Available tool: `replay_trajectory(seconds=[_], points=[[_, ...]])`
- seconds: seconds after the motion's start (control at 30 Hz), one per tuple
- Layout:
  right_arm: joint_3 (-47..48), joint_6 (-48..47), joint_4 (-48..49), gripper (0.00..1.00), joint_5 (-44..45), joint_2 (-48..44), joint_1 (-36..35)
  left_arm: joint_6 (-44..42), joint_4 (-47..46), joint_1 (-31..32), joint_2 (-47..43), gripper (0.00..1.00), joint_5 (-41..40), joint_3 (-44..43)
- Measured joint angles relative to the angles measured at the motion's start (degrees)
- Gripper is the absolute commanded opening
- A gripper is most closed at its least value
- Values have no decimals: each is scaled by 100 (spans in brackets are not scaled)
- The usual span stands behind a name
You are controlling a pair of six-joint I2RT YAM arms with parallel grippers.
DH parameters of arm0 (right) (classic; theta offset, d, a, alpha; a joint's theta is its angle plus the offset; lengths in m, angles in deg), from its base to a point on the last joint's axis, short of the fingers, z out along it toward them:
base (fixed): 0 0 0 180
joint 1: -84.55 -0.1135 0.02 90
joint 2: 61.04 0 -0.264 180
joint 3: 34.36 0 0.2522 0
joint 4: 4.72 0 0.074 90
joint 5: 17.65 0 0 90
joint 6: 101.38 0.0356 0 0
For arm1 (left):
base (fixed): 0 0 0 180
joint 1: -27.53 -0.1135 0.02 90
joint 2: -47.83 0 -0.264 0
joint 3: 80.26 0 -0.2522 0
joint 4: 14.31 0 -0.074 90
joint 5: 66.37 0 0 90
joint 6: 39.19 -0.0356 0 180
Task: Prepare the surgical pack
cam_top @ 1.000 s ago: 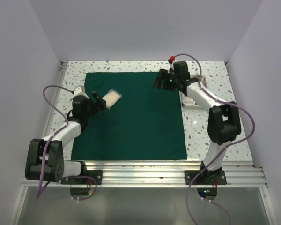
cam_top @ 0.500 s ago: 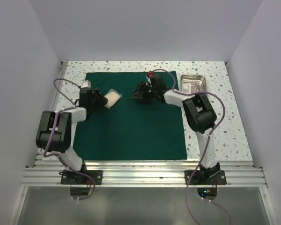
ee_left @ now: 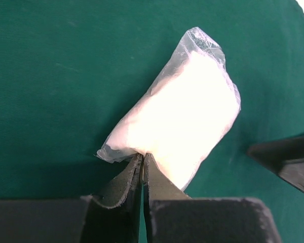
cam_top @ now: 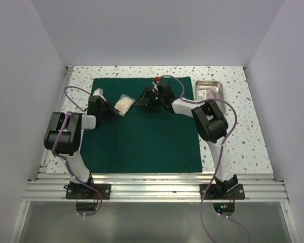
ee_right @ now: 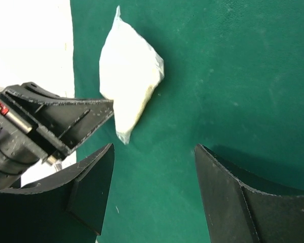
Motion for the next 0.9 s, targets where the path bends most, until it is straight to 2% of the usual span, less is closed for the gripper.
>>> replay_trajectory(seconds=[0.33, 0.43, 0.47, 0.5, 0.53, 0.57, 0.6, 0.73, 0.8, 0.9], points=[[634, 520, 529, 65, 26, 756, -271, 151, -337, 2, 138, 4, 496, 68], [828, 824, 909, 54, -24, 1045, -315, 245, -503, 33, 181, 5, 605, 146], [935, 918, 1008, 48, -33, 1169, -326, 251, -544, 52, 201, 5, 638, 151], [1021, 999, 1091, 36, -37, 1281, -330, 260, -590, 79, 219, 6, 671, 153], [1073, 1078, 1174, 33, -39, 1366, -337, 262, -619, 103, 229, 8, 699, 164], [1091, 1137, 1200, 32, -13, 1408, -339, 271, -649, 125, 232, 10, 723, 184], [1091, 1196, 1217, 29, -17, 1440, -337, 286, -678, 133, 227, 20, 745, 208], [1038, 1178, 1239, 18, 96, 1421, -319, 352, -857, 153, 0, 44, 774, 457], [859, 1169, 1252, 12, 151, 1307, -286, 369, -977, 153, -291, 52, 739, 752], [466, 1182, 1360, 10, 164, 1003, -173, 387, -1145, 153, -791, 54, 623, 1169]])
